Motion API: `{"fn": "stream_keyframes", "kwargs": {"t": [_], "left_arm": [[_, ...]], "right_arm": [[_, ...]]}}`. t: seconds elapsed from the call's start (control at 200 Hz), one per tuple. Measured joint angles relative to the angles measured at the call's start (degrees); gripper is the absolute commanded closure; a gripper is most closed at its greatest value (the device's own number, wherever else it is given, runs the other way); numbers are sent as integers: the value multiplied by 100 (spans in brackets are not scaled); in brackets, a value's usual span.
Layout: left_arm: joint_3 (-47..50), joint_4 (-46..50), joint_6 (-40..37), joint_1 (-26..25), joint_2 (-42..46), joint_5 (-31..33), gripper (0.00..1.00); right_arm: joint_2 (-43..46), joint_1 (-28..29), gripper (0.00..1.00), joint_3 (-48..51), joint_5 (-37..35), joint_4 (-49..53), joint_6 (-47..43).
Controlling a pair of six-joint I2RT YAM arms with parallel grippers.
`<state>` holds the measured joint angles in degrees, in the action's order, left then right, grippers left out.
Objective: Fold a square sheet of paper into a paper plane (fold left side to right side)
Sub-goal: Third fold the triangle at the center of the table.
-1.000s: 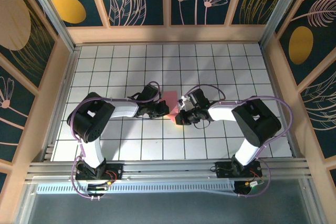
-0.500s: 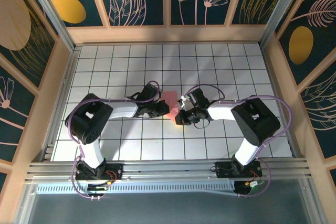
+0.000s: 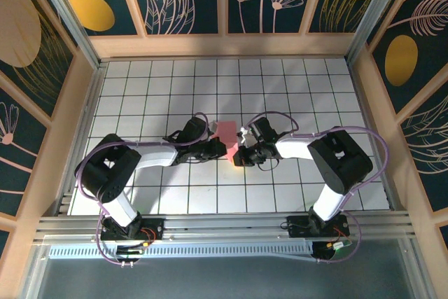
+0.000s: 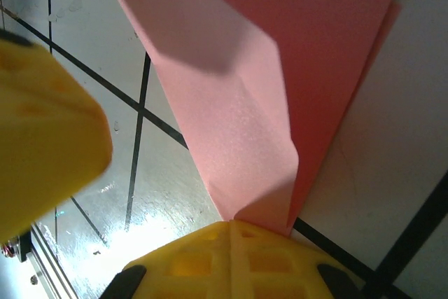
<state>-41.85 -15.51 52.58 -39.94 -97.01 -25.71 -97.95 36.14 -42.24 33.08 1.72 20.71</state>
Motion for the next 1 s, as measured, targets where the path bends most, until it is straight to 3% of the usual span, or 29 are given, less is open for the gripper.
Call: {"fn": "stream_keyframes", "kwargs": {"t": [0.325,0.996], "left_arm": [[-96,-407,293,-164,-514,-103,95],[-155,-350,503,-177,-763,184,97]], "right_arm": [[-39,37,100,-101,-61,157,0],[-122,42,100,-236,-59,339,-68]]}}
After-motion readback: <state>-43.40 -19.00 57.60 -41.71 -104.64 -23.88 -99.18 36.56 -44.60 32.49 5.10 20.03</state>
